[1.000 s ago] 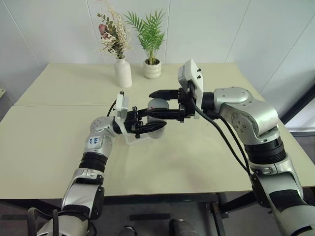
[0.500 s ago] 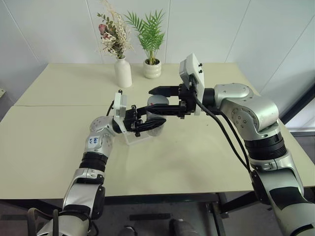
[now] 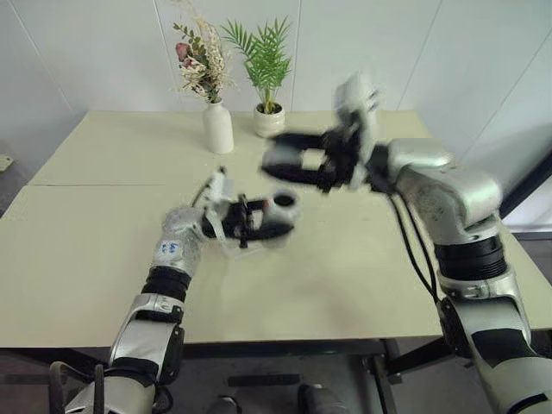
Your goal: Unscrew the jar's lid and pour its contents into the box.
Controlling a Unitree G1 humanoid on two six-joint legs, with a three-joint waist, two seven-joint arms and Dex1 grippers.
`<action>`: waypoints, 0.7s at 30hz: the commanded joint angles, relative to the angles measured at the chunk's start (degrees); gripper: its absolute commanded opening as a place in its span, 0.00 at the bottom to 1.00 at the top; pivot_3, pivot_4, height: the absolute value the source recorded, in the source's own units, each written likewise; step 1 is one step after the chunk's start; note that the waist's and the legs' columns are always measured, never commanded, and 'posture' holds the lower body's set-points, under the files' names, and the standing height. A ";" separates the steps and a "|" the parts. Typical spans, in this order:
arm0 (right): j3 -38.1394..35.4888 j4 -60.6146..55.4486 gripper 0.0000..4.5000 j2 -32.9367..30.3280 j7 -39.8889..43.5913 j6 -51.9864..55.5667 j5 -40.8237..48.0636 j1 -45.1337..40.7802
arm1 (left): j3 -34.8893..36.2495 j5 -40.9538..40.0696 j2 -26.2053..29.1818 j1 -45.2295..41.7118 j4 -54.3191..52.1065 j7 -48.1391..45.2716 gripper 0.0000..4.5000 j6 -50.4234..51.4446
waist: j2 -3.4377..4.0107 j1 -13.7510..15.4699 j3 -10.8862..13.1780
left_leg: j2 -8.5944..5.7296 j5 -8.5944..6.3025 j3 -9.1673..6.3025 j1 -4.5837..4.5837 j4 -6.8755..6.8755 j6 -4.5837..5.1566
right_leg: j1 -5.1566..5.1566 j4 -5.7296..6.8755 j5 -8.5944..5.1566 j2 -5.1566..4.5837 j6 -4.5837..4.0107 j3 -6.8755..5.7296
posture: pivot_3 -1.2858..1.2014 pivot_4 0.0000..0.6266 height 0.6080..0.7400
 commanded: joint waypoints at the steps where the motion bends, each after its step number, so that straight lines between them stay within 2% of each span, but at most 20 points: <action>1: -2.65 -2.99 0.57 0.09 -0.35 -1.51 0.89 -0.92 | -0.33 1.27 -0.48 -1.55 1.75 -2.23 0.50 -2.54 | -0.01 -0.06 0.00 | 0.02 0.00 -0.04 -0.02 0.00 0.01 | 0.00 -0.02 0.00 0.01 0.00 -0.03 | 0.52 0.24 1.00; 7: -3.66 -2.91 0.57 -1.24 -0.54 -1.62 -0.22 -0.58 | 2.64 -0.83 -2.57 -4.12 2.90 -0.24 0.50 -2.76 | 0.00 -0.15 0.00 | 0.02 -0.01 -0.03 0.00 0.01 0.02 | -0.01 0.03 0.00 0.01 0.00 0.00 | 0.52 0.24 1.00; 16: -6.51 -1.14 0.57 -6.96 -2.87 -2.56 -4.09 2.21 | 7.22 -5.03 -3.34 -6.96 -3.00 3.85 0.50 3.60 | 0.00 -0.06 0.01 | 0.01 -0.02 -0.03 -0.06 -0.01 0.03 | -0.02 -0.05 0.00 0.01 0.02 0.01 | 0.52 0.24 1.00; 21: -9.40 -4.70 0.57 -11.99 -7.45 -0.27 -7.26 12.41 | 9.38 -6.07 0.00 -6.60 -8.06 6.68 0.50 7.18 | 0.00 -0.03 0.01 | 0.01 -0.02 -0.05 -0.06 -0.07 0.03 | -0.04 -0.04 0.00 0.02 0.01 0.02 | 0.52 0.24 1.00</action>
